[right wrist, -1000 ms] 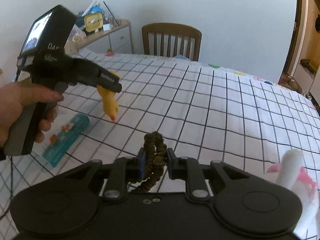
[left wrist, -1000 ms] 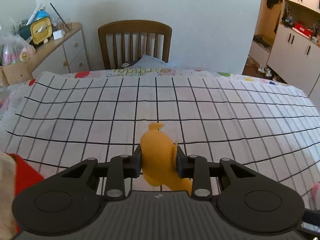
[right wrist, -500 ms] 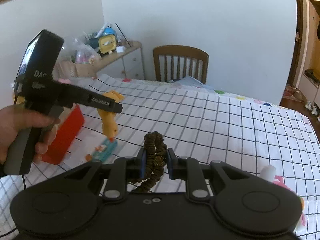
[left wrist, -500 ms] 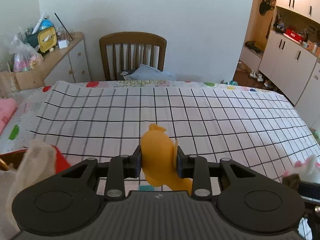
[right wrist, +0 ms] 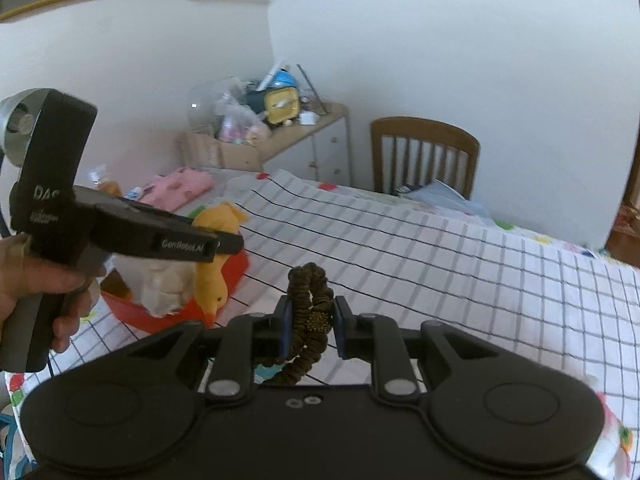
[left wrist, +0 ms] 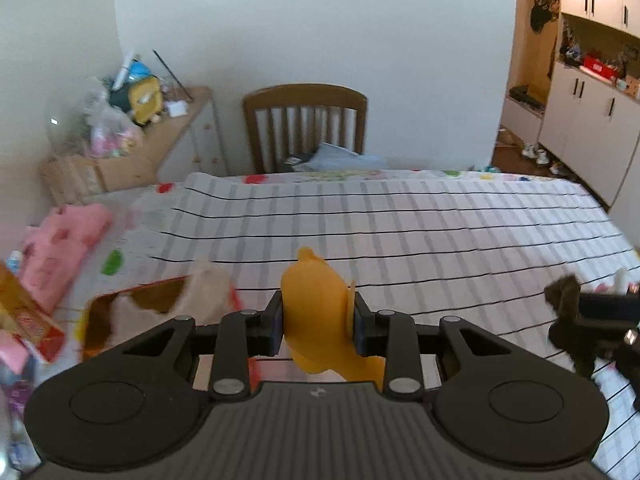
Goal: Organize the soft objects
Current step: 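Carry the yellow duck and bead bracelet over the red tin box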
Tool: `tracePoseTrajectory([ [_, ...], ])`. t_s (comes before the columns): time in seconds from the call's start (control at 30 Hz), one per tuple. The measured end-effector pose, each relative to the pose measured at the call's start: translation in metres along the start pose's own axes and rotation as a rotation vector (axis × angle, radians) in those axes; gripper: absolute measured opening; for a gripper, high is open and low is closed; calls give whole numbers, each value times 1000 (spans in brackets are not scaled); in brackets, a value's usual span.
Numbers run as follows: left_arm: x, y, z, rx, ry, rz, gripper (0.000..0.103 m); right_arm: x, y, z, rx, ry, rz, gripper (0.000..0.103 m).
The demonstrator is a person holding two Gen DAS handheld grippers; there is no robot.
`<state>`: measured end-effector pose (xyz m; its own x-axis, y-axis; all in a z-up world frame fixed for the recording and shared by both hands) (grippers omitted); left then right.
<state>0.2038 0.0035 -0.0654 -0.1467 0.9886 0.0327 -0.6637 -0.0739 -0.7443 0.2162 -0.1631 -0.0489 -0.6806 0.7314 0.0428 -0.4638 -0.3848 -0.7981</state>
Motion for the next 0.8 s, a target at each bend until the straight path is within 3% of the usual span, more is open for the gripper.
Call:
tracePoseTrajectory([
  [0.27,62,14,16,1,-62,-19,32,49,-22,-18,-7,-46,25,20],
  [0.63,128,25,23,9,-67,-18,32,107,-37,-53,24,-70,28,20],
  [0.73,144,33,12,43,-32,19,32,118,-40,-62,33,-71,28,20],
  [0.8,153,40,0,74,53,92,32,124,-41,-70,43,-68,25,20],
])
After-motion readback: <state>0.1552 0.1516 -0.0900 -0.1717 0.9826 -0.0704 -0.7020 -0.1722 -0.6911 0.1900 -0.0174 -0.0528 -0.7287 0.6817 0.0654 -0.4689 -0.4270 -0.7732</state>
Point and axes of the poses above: each gripper's, at about its wrist camera, not at the fingertips, and z roughly against the way its jaws point, x to its left, y to its underside, the point moved 8 cm from there along -z, roughly the way its jaws point, and after that the axes turned 3 degrees about y, right-handed, at the moved point
